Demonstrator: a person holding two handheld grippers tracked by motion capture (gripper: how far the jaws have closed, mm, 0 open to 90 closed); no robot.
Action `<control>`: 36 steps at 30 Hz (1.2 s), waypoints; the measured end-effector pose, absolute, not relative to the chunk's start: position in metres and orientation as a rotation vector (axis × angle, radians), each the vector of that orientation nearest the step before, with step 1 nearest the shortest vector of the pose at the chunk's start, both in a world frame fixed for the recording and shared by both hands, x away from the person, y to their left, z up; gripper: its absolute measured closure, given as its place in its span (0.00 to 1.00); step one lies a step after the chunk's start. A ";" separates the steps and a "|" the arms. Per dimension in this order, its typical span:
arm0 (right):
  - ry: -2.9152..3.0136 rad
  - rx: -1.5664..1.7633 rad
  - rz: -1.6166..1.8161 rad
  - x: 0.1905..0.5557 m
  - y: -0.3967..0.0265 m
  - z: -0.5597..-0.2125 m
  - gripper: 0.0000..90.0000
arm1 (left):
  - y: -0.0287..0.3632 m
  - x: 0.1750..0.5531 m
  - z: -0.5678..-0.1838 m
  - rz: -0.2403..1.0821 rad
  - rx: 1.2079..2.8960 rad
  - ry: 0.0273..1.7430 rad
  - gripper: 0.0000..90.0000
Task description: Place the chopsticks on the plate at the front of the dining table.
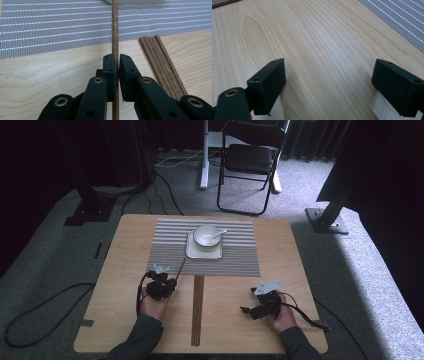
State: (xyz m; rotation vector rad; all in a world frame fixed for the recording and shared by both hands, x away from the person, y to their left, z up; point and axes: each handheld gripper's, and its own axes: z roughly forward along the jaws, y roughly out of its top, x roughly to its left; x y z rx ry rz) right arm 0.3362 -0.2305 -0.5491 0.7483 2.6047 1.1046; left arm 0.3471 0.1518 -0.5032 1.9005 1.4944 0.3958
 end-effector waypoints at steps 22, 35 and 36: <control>2.605 0.746 1.104 0.336 -0.231 -0.549 0.13 | 0.146 0.369 -0.485 0.391 1.840 1.504 0.93; 2.605 0.747 1.104 0.336 -0.231 -0.549 0.13 | 0.143 0.379 -0.478 0.383 1.818 1.512 0.93; 2.605 0.747 1.104 0.336 -0.231 -0.549 0.13 | 0.142 0.379 -0.477 0.385 1.815 1.510 0.93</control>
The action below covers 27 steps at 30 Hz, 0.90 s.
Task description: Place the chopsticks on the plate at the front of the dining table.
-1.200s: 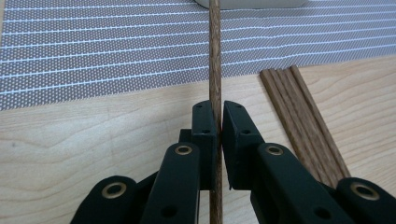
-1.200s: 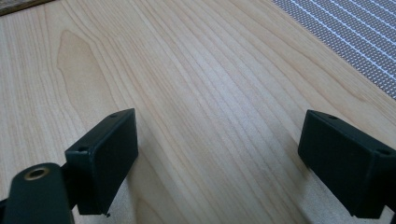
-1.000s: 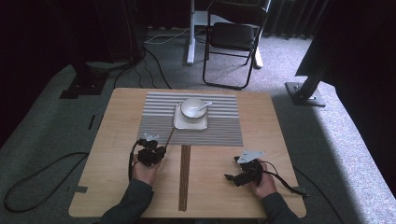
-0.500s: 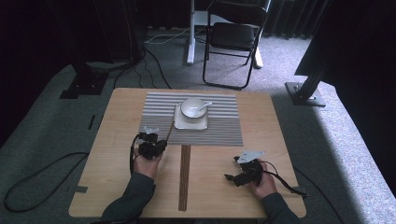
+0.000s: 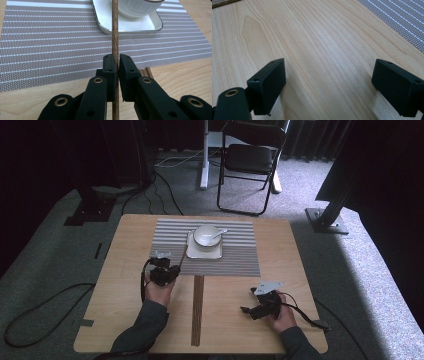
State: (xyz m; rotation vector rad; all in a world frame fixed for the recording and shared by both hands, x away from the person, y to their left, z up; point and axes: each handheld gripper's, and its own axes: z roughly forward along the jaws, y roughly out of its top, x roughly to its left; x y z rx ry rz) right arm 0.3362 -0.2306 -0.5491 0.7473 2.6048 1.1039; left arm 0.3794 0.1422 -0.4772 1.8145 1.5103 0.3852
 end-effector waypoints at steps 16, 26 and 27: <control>2.606 0.745 1.103 0.336 -0.231 -0.549 0.13 | 0.138 0.393 -0.473 0.361 1.783 1.529 0.93; 2.605 0.745 1.104 0.336 -0.231 -0.549 0.13 | 0.136 0.406 -0.469 0.329 1.750 1.546 0.93; 2.605 0.745 1.104 0.336 -0.231 -0.549 0.13 | 0.136 0.406 -0.469 0.329 1.750 1.546 0.93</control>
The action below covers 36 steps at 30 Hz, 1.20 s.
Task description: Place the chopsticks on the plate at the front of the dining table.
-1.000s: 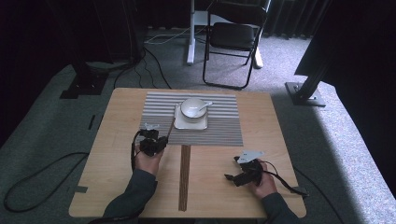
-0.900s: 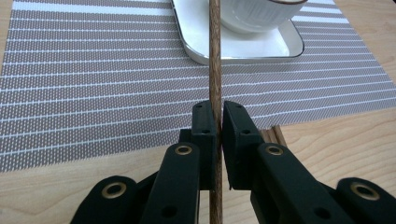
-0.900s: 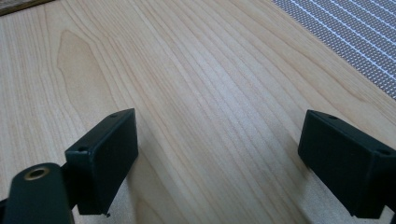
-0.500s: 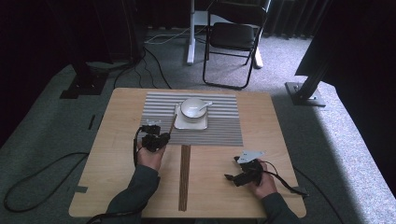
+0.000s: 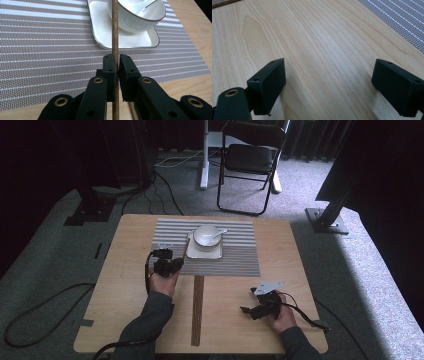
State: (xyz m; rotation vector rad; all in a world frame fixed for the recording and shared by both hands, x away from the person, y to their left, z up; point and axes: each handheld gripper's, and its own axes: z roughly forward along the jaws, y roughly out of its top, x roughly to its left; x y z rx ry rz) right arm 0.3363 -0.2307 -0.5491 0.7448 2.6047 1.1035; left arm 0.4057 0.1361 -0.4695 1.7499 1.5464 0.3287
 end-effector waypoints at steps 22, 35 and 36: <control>2.605 0.745 1.104 0.336 -0.231 -0.549 0.13 | 0.130 0.427 -0.465 0.282 1.666 1.582 0.93; 2.605 0.745 1.103 0.336 -0.231 -0.549 0.13 | 0.133 0.437 -0.459 0.281 1.627 1.605 0.93; 2.605 0.745 1.103 0.336 -0.231 -0.549 0.13 | 0.133 0.437 -0.459 0.281 1.627 1.605 0.93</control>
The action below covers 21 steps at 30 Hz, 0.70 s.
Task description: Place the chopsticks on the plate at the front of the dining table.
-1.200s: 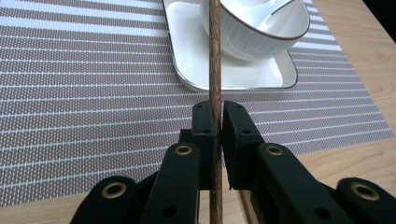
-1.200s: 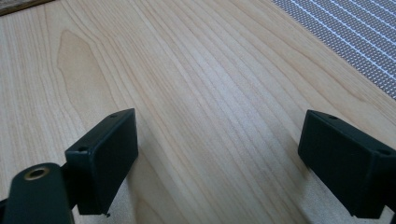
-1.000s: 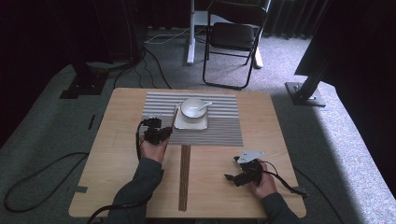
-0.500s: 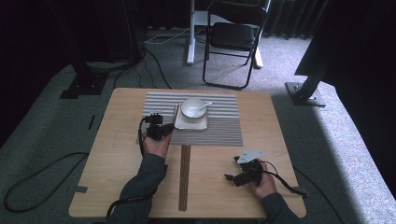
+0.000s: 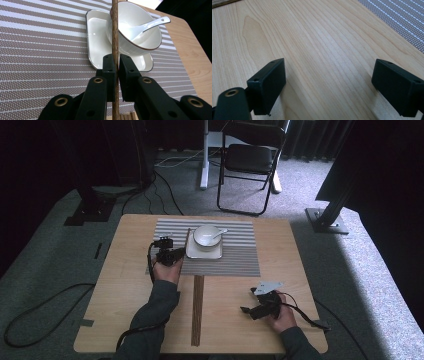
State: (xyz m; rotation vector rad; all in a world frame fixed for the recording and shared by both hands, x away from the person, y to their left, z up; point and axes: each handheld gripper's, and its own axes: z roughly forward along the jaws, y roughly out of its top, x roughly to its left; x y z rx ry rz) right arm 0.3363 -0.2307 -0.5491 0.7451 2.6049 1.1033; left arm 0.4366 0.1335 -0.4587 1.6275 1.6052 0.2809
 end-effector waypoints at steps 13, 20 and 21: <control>2.605 0.745 1.103 0.336 -0.231 -0.549 0.13 | 0.138 0.450 -0.461 0.272 1.590 1.639 0.93; 2.605 0.745 1.104 0.336 -0.231 -0.549 0.13 | 0.141 0.456 -0.461 0.267 1.571 1.659 0.93; 2.605 0.746 1.104 0.336 -0.231 -0.549 0.13 | 0.141 0.457 -0.461 0.267 1.565 1.660 0.93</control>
